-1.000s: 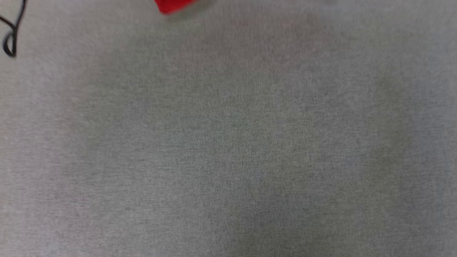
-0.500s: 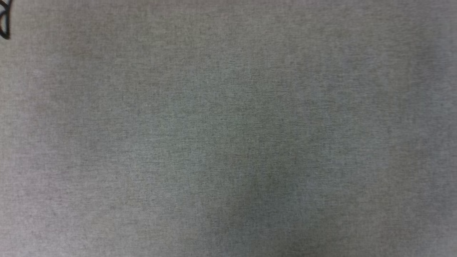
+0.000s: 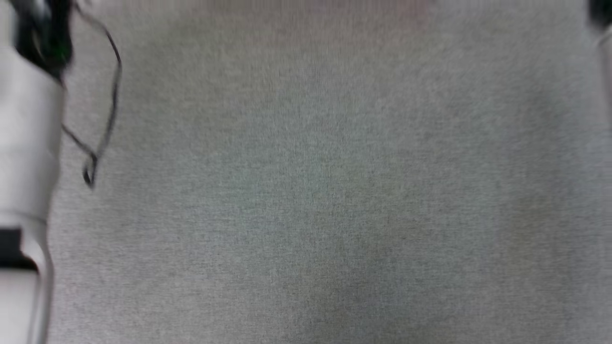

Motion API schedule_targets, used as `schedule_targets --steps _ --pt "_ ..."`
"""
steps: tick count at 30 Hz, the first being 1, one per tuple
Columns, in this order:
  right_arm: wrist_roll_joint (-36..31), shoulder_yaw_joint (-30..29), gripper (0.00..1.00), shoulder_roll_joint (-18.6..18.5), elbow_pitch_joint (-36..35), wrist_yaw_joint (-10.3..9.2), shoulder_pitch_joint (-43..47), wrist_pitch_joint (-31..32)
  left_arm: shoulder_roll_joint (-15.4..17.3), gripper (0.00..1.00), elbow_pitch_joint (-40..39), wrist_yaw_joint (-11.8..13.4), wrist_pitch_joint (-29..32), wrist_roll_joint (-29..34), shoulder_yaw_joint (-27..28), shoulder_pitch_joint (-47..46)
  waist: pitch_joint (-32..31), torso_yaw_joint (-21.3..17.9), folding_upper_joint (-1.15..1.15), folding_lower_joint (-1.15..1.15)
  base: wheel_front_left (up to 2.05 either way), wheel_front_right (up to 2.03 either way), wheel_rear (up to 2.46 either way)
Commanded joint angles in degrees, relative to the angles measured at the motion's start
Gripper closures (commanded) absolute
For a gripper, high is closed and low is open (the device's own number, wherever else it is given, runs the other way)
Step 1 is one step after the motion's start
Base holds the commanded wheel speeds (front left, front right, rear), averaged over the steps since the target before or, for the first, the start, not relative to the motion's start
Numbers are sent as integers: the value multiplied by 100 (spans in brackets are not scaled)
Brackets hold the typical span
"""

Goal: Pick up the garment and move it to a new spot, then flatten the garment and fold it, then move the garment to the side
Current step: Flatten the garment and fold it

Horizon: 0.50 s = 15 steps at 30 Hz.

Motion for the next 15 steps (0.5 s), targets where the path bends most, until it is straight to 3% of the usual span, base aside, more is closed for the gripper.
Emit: schedule_targets --steps 1,9,15 --pt "93 36 100 -41 -43 -4 217 -17 -2 100 -24 -9 -37 -22 4 223 -429 7 0 0 0 0 0" --pt "1001 597 100 -323 -777 -4 2670 -85 -76 100 -572 -38 -197 -295 34 2530 -1647 86 0 0 0 0 0" --pt "1282 603 100 -493 -1551 -5 4497 -31 -35 100 -1461 336 -227 -422 264 4430 -2372 51 0 0 0 0 0"
